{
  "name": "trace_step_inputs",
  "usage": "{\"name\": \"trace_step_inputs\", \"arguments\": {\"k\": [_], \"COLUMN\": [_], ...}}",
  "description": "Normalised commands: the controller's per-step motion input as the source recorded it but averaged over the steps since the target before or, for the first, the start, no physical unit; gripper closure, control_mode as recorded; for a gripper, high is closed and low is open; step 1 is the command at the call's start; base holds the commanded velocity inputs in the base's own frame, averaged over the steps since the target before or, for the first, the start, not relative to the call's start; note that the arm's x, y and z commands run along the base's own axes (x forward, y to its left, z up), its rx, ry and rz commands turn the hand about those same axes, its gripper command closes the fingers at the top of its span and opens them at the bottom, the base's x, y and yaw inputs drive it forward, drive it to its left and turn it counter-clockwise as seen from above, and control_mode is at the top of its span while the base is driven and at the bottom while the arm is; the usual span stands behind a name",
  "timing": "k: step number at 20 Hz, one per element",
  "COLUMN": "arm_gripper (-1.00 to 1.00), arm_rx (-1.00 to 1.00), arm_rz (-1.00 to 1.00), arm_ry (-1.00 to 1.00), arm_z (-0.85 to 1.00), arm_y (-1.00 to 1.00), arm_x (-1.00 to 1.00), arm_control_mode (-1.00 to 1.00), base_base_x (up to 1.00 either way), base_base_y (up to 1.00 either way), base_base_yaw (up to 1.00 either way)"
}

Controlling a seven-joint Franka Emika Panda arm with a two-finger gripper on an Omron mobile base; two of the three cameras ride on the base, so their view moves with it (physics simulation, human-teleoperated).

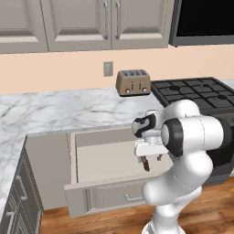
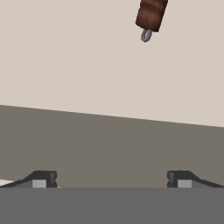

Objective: Pick up the knife from the drawer and place it on the cutting board. Then place the meat from the plate to the cutting board.

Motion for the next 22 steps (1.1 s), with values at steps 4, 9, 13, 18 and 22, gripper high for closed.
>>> {"name": "trace_step_inputs", "arguments": {"k": [4,9,13,18,22], "arm_gripper": [-1.0,-1.0,-1.0,-1.0,-1.0], "arm_rx": [0.0,0.0,0.0,0.0,0.0], "arm_rz": [0.0,0.0,0.0,0.0,0.0], "arm_ry": [-0.01,0.0,-0.01,-0.02,-0.02], "arm_z": [-0.17,-0.22,-0.26,-0.28,-0.33], "arm_y": [-0.12,-0.06,-0.06,-0.04,0.0], "arm_x": [0.21,0.2,0.21,0.26,0.33], "arm_control_mode": [-1.0,-1.0,-1.0,-1.0,-1.0], "base_base_x": [0.0,0.0,0.0,0.0,0.0], "base_base_y": [0.0,0.0,0.0,0.0,0.0], "base_base_yaw": [0.0,0.0,0.0,0.0,0.0]}}
